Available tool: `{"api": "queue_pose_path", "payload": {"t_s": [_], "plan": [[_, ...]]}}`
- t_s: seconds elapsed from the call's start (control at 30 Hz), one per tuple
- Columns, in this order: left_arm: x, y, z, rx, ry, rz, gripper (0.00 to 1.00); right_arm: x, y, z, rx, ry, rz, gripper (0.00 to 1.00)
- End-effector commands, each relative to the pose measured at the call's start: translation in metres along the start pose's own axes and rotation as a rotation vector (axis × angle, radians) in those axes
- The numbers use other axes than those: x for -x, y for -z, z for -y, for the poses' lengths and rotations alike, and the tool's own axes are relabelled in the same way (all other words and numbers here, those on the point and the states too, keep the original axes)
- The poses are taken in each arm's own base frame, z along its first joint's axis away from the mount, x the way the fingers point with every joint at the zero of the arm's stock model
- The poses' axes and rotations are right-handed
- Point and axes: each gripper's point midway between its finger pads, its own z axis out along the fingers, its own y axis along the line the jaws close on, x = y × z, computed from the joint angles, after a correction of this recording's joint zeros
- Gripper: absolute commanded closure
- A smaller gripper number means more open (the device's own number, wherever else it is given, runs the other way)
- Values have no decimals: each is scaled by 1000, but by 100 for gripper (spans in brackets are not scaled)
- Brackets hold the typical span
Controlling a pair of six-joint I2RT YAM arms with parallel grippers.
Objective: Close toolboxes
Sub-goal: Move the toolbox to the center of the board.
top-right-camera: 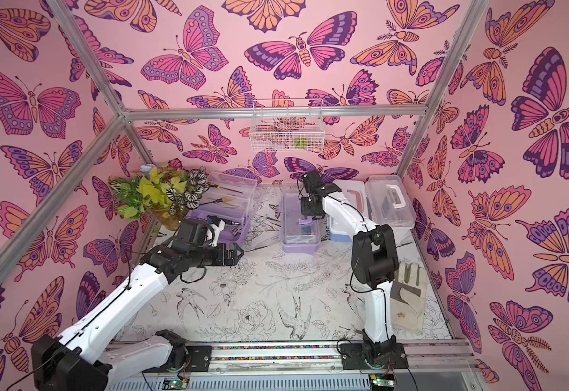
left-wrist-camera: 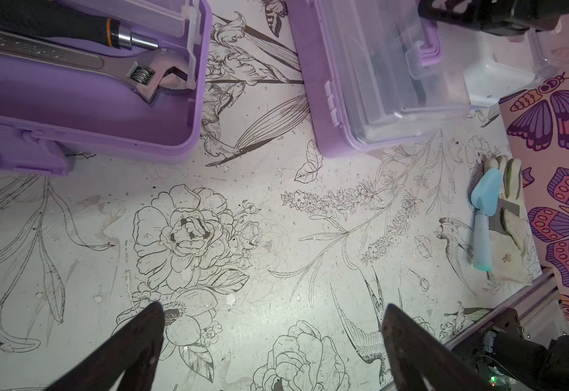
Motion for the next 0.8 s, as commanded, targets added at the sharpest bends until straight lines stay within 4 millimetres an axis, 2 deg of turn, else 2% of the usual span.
{"api": "queue_pose_path", "payload": {"t_s": [0.0, 0.1, 0.2, 0.33, 0.5, 0.63, 0.77], "plan": [[-1, 4, -5, 29, 18, 15, 0, -15, -42, 49, -118, -34, -90, 63], [0, 4, -4, 24, 20, 12, 0, -5, -52, 60, -84, -76, -72, 63], [0, 4, 0, 9, 21, 9, 0, -2, -52, 76, -90, -95, -87, 62], [4, 2, -4, 34, -1, 13, 1, 8, -40, 70, -15, -79, -63, 54], [16, -10, 1, 29, -55, -10, 0, 30, 1, 52, 96, -56, 5, 43], [31, -28, -4, 79, -118, -34, 0, 46, 45, 43, 165, -21, 75, 32], [47, -49, -16, 140, -164, -58, 0, 39, 81, 38, 210, 40, 129, 16]]}}
